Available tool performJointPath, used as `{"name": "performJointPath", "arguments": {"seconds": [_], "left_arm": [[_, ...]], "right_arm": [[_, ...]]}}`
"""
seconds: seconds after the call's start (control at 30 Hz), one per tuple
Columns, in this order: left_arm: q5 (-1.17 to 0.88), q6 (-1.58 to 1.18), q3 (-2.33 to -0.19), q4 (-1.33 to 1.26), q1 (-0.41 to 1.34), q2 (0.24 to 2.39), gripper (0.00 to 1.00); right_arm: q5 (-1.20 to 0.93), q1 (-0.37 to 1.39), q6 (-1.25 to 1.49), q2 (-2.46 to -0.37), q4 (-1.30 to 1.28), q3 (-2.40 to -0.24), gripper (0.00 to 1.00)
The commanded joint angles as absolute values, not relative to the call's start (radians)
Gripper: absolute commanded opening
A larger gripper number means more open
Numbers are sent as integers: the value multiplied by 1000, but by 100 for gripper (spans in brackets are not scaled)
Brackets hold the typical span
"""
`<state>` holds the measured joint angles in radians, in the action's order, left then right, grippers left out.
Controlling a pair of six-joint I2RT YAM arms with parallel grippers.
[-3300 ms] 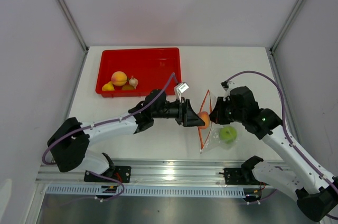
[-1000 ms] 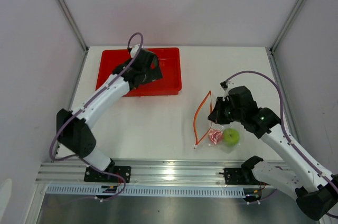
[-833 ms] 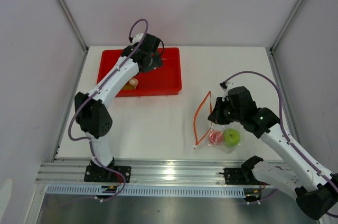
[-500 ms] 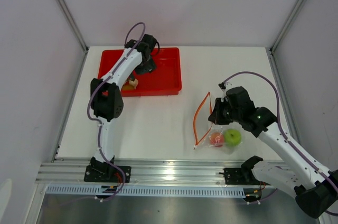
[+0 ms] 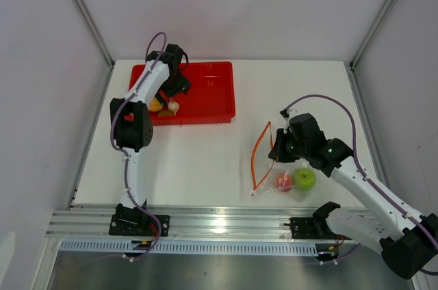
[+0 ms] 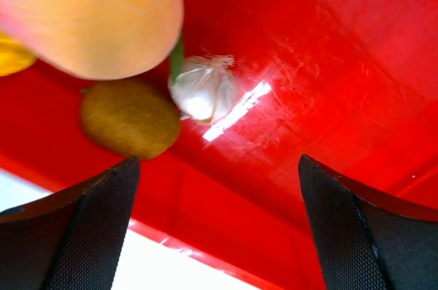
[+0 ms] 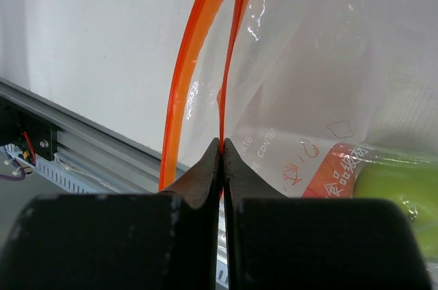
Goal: Place the food in the zip-top bag and seal the zipper
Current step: Pick up the fake fruit from the bin.
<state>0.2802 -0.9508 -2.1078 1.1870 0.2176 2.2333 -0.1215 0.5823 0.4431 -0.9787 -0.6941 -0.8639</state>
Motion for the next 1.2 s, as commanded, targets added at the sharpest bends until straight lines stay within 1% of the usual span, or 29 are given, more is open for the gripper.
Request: {"name": "performJointPath", "arguments": {"seconds": [0.0,0.47,0.67,0.73,0.87,1.0,1.07,1.13,1.17], "left_arm": [[161,-939,-2128,1149,195,2290,97],[58,-1015,-2103,1111,134,2335,96],[84,-1063,-2106,1150,127,2329,95],[90,-1075,-2106,1164,124,2329,91],[94,-1111,-2135,1207,120,2342,88],[101,-1121,-2157,1227,118,2356,82],[101,-1129,-2157,1233,118,2358,82],[106,-1132,-2157,1235,118,2359,78],[109,-1134,-2158,1236,118,2361,72]], "right_arm": [[-123,584,423,-977,-650,-851,0],[-133,569,411,-963,-614,-796,0],[-147,565,413,-963,-601,-798,0],[-152,561,411,-963,-598,-798,0],[-156,557,410,-965,-595,-796,0],[-160,554,410,-960,-588,-795,0],[-161,552,411,-957,-583,-793,0],[-163,552,411,-960,-577,-788,0],[-164,551,411,-962,-575,-788,0]]}}
